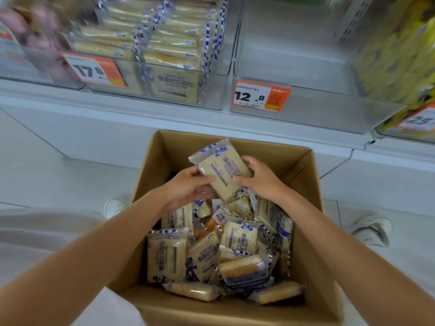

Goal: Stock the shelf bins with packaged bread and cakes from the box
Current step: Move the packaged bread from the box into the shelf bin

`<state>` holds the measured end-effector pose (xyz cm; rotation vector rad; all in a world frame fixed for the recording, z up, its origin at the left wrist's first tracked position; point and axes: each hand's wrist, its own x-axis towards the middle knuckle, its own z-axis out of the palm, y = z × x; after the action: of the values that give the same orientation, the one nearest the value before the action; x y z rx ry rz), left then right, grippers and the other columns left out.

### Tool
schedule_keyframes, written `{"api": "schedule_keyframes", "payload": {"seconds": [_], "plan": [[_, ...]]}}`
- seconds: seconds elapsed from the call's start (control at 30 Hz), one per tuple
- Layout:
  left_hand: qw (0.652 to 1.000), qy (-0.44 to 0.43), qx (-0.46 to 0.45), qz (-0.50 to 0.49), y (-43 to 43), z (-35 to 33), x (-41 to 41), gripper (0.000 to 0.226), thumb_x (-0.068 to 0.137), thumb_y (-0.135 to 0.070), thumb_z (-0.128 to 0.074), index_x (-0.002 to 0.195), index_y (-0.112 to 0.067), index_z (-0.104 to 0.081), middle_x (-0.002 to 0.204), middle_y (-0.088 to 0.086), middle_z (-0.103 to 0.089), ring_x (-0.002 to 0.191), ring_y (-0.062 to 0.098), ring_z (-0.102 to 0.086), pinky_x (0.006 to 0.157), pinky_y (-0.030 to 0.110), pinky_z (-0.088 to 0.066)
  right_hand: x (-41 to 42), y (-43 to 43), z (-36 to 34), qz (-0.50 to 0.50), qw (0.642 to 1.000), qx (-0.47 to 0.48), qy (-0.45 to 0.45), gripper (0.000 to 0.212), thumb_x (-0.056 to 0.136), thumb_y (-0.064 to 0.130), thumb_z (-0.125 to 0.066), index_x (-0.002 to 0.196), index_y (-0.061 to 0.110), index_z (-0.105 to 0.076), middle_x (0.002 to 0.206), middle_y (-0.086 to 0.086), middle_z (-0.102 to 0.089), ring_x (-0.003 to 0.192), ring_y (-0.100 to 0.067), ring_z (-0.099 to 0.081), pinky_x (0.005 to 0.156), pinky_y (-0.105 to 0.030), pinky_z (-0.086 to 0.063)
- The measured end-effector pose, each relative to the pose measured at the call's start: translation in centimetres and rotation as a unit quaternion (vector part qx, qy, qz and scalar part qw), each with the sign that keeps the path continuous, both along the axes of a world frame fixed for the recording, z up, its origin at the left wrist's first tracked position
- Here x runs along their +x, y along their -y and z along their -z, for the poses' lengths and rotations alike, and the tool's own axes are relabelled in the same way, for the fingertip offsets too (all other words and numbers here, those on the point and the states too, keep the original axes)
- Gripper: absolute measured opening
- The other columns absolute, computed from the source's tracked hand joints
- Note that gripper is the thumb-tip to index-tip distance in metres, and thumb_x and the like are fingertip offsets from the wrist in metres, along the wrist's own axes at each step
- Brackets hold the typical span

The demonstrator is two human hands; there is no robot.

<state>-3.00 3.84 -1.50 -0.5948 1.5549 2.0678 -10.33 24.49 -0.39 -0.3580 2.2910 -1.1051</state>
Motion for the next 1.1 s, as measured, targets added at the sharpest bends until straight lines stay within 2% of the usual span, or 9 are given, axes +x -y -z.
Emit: {"api": "schedule_keyframes", "payload": {"seconds": [0.17, 0.27, 0.43, 0.57, 0.63, 0.7, 0.8, 0.97, 1.1], "plan": [[0.998, 0.002, -0.014, 0.059, 2.4, -0.6, -0.1, 0.065, 0.082, -0.034, -0.075, 0.140, -0.028, -0.046, 0.127, 0.007, -0.067, 0.113, 0.026, -0.066, 0.094, 0.042, -0.054, 0.5, -0.7, -0.6, -0.067, 0.997, -0.011, 0.020, 0.053, 0.088, 0.013, -0.069, 0.137, 0.021, -0.051, 0.121, 0.009, -0.063, 0.108, -0.006, -0.062, 0.091, -0.026, -0.052], [0.984, -0.024, -0.140, 0.106, 1.3, -0.3, 0.1, 0.040, 0.084, -0.027, -0.075, 0.123, -0.020, -0.065, 0.110, 0.003, -0.074, 0.102, 0.022, -0.071, 0.092, 0.044, -0.056, 1.0, -0.3, -0.1, -0.120, 0.992, 0.020, 0.022, 0.061, 0.086, 0.013, -0.072, 0.141, 0.024, -0.047, 0.125, 0.011, -0.059, 0.113, -0.003, -0.058, 0.090, -0.019, -0.047], [0.983, -0.002, -0.179, -0.047, 2.3, 1.8, 0.8, 0.020, 0.088, -0.020, -0.071, 0.105, -0.009, -0.068, 0.093, 0.008, -0.076, 0.079, 0.019, -0.074, 0.070, 0.035, -0.061, 0.9, -2.5, 3.5, -0.092, 0.983, 0.159, 0.018, 0.083, 0.089, 0.027, -0.069, 0.155, 0.019, -0.019, 0.146, -0.002, -0.045, 0.131, -0.018, -0.045, 0.106, -0.031, -0.040], [0.982, -0.001, -0.159, -0.104, 4.1, 2.8, 1.6, 0.020, 0.092, -0.017, -0.066, 0.111, -0.009, -0.065, 0.100, 0.011, -0.075, 0.083, 0.019, -0.075, 0.076, 0.040, -0.061, 2.8, -3.4, 8.2, -0.227, 0.914, 0.332, 0.058, 0.061, 0.087, 0.029, -0.069, 0.141, 0.015, -0.047, 0.134, -0.005, -0.055, 0.121, -0.025, -0.052, 0.100, -0.037, -0.046], [0.983, -0.009, -0.149, -0.110, 4.3, 2.9, 1.9, 0.014, 0.094, -0.014, -0.064, 0.107, -0.009, -0.064, 0.086, 0.007, -0.076, 0.068, 0.012, -0.073, 0.060, 0.031, -0.059, 3.3, -3.6, 10.3, -0.271, 0.889, 0.368, 0.015, 0.032, 0.085, 0.023, -0.069, 0.116, 0.019, -0.066, 0.119, -0.006, -0.062, 0.114, -0.026, -0.054, 0.096, -0.037, -0.046], [0.985, -0.022, -0.145, -0.096, 4.1, 2.5, 2.0, 0.013, 0.096, -0.013, -0.061, 0.109, -0.011, -0.062, 0.083, 0.003, -0.076, 0.068, 0.010, -0.073, 0.055, 0.026, -0.056, 2.8, -3.3, 10.6, -0.231, 0.919, 0.320, 0.008, 0.021, 0.086, 0.015, -0.068, 0.105, 0.022, -0.070, 0.110, -0.001, -0.065, 0.107, -0.020, -0.057, 0.092, -0.032, -0.046], [0.985, -0.042, -0.157, -0.061, 3.9, 1.9, 1.7, 0.021, 0.098, -0.017, -0.058, 0.118, -0.018, -0.060, 0.108, 0.007, -0.074, 0.094, 0.020, -0.073, 0.080, 0.042, -0.060, 1.2, -2.0, 7.7, -0.147, 0.974, 0.171, 0.015, 0.017, 0.088, 0.010, -0.069, 0.104, 0.014, -0.072, 0.101, 0.003, -0.064, 0.093, -0.009, -0.057, 0.086, -0.028, -0.045], [0.979, -0.102, -0.170, 0.041, 1.8, -0.5, 0.5, 0.026, 0.093, -0.036, -0.065, 0.112, -0.020, -0.059, 0.106, 0.012, -0.071, 0.098, 0.027, -0.071, 0.088, 0.047, -0.058, -1.5, 2.3, 1.2, -0.142, 0.980, 0.047, -0.133, 0.017, 0.088, 0.016, -0.069, 0.098, 0.030, -0.069, 0.100, 0.008, -0.051, 0.088, -0.009, -0.052, 0.076, -0.020, -0.039], [0.987, -0.104, -0.125, -0.002, 0.9, -2.0, -0.3, 0.033, 0.084, -0.024, -0.077, 0.111, -0.024, -0.060, 0.101, 0.005, -0.075, 0.090, 0.018, -0.074, 0.079, 0.041, -0.061, -2.1, 4.9, -3.3, -0.080, 0.983, -0.053, -0.158, 0.056, 0.085, 0.017, -0.073, 0.136, 0.030, -0.052, 0.127, 0.006, -0.051, 0.107, -0.011, -0.056, 0.094, -0.025, -0.047]]}}
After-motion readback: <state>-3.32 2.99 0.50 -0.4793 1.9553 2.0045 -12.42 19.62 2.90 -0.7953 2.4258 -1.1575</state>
